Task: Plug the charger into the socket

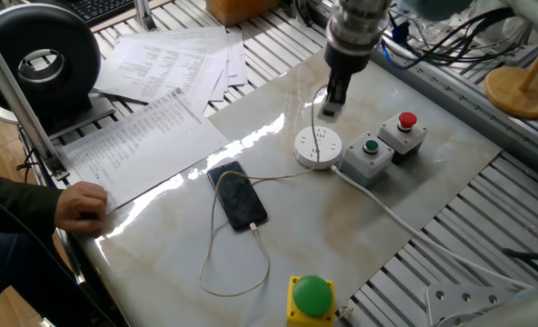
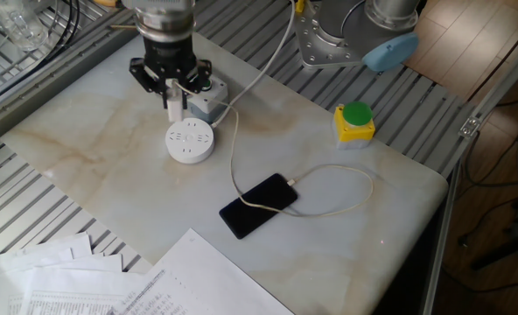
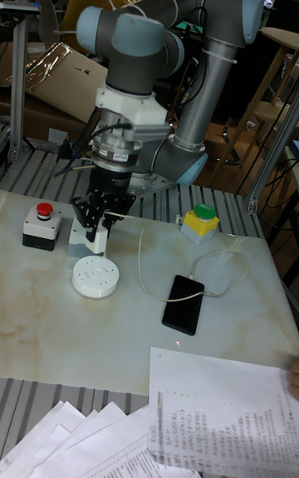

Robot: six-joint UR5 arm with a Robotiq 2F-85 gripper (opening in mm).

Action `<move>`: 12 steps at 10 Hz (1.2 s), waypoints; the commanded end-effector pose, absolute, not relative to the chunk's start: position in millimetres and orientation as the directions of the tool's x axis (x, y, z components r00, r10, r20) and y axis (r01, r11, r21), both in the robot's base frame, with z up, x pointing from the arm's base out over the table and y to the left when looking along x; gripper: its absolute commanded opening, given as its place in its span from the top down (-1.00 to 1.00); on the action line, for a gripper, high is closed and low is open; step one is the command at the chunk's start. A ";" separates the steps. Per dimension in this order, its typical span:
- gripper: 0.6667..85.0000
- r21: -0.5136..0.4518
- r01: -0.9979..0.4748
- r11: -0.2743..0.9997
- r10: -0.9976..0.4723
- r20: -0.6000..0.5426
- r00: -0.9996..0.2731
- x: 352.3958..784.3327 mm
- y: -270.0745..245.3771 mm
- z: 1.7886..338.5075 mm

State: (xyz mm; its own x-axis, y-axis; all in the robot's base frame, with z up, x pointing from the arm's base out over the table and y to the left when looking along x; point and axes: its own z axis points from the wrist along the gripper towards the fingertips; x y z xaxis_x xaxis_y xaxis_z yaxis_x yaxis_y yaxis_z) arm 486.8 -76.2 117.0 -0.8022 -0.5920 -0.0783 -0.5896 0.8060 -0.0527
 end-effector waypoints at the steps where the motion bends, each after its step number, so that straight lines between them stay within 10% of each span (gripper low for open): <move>1: 0.99 -0.030 -0.519 0.854 -0.520 -0.062 -0.852 481.5 -69.2 93.4; 12: 0.99 -0.023 -0.555 0.831 -0.555 -0.072 -0.829 468.2 -74.7 69.6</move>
State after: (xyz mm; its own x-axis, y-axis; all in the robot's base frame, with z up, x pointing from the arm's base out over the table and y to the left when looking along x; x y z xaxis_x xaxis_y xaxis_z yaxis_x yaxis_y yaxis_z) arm 470.0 -77.4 72.0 -0.8235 -0.5643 -0.0595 -0.5630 0.8256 -0.0381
